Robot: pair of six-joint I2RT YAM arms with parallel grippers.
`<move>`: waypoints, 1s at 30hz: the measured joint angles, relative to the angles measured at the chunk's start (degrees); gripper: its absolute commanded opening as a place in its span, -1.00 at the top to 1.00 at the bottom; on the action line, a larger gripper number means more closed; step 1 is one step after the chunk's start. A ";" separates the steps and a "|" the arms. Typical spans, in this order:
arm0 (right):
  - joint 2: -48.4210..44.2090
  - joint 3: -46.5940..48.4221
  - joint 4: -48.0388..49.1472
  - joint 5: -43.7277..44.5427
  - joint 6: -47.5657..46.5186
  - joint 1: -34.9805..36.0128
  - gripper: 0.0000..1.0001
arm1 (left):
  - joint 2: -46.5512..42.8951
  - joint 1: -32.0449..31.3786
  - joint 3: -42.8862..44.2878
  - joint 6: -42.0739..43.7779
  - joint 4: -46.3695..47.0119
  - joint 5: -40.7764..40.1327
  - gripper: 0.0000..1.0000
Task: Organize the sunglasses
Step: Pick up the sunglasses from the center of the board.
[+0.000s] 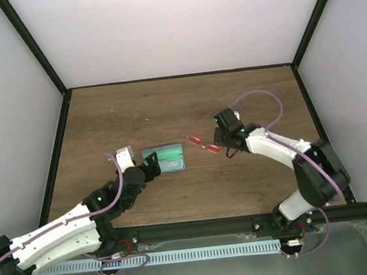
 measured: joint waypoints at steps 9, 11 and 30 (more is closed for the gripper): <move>-15.85 -8.44 3.17 2.58 1.42 0.02 0.99 | 8.00 -0.44 -7.85 1.97 19.15 15.32 -0.81; -18.47 -9.68 4.33 2.43 1.53 0.02 0.99 | 11.43 -1.20 -7.87 1.77 22.34 17.27 -0.81; -33.68 -19.82 5.73 -4.33 1.73 3.63 0.99 | 38.01 -3.06 12.90 3.91 29.03 18.27 -0.84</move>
